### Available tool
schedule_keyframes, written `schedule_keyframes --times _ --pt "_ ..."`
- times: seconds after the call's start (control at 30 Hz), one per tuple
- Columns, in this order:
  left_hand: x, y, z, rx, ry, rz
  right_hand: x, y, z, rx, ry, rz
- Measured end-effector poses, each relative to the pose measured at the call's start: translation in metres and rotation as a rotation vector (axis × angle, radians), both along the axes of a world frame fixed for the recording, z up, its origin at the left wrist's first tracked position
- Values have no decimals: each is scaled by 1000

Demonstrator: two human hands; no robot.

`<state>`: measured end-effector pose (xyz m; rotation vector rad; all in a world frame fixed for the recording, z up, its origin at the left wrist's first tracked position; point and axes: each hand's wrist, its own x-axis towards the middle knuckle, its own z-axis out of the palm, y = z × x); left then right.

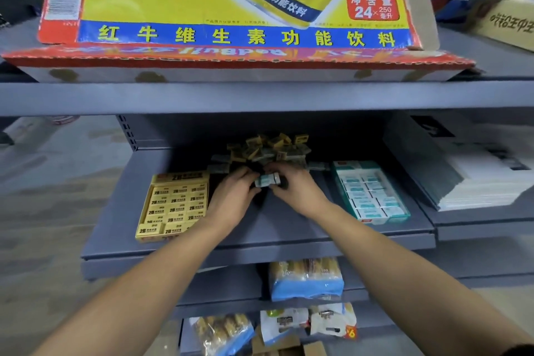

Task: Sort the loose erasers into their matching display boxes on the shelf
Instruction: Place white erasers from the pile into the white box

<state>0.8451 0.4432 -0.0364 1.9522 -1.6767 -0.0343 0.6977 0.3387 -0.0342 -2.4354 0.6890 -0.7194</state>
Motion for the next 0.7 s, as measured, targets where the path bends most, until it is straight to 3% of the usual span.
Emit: schedule_keyframes --times 0.1,0.2,0.33,0.5,0.57,0.7 --pt "-1 0 0 -52 4 -9 -2 2 3 36 -5 -14" --pt "-7 1 3 -103 4 -40 1 0 7 212 -33 -33" --pt "-12 -1 6 -79 86 51 -1 -4 13 413 -170 -98" --pt "-20 -9 7 -50 58 14 -8 -11 17 620 -303 -118" --pt "-22 -13 8 -83 78 11 -19 -14 18 451 -232 -108" --pt "-31 -28 9 -118 76 -38 -46 -25 18 -223 -92 -18"
